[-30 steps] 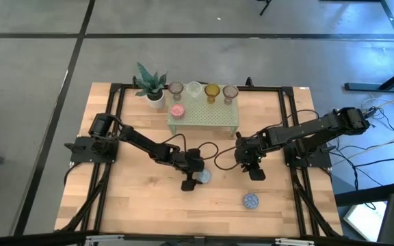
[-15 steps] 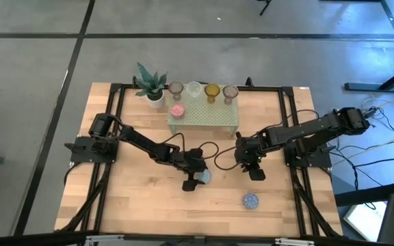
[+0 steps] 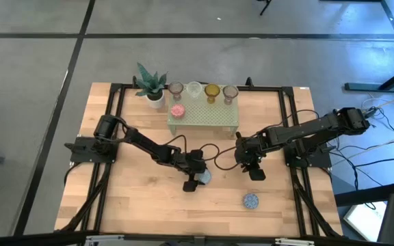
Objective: Pick & Place candle stick holders
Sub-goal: Put the light blue scented candle on the shelf
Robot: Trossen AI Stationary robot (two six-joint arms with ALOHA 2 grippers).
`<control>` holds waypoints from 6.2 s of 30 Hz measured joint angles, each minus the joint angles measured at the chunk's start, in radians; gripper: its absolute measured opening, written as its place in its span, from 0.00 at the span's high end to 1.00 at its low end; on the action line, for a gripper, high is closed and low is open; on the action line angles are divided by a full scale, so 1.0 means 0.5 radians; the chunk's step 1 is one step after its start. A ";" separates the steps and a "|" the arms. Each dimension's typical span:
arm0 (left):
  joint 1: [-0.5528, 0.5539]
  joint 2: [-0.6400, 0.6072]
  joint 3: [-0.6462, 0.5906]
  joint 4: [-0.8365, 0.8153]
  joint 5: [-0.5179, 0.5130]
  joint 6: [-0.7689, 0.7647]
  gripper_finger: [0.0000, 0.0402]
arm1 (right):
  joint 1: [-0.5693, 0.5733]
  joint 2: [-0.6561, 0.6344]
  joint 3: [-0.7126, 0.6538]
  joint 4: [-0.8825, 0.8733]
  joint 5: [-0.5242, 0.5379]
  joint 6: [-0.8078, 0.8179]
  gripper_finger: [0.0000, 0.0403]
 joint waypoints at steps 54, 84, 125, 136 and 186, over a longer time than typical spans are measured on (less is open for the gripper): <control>0.537 -0.725 0.184 -0.644 -0.935 -0.146 0.25 | 0.000 0.000 0.002 -0.003 -0.005 -0.007 0.74; 0.728 -0.719 0.482 -0.987 -0.821 -0.039 0.25 | 0.000 0.000 0.002 -0.009 0.001 -0.067 0.74; 0.824 -0.576 0.697 -1.625 -0.864 -0.408 0.25 | 0.000 0.000 0.000 -0.020 -0.014 -0.054 0.74; 0.812 -0.576 0.697 -1.474 -0.660 -0.301 0.22 | 0.000 0.000 0.000 -0.002 -0.019 -0.141 0.74; 0.780 -0.576 0.698 -1.596 -0.624 -0.077 0.21 | 0.000 0.000 0.000 0.001 -0.021 -0.150 0.74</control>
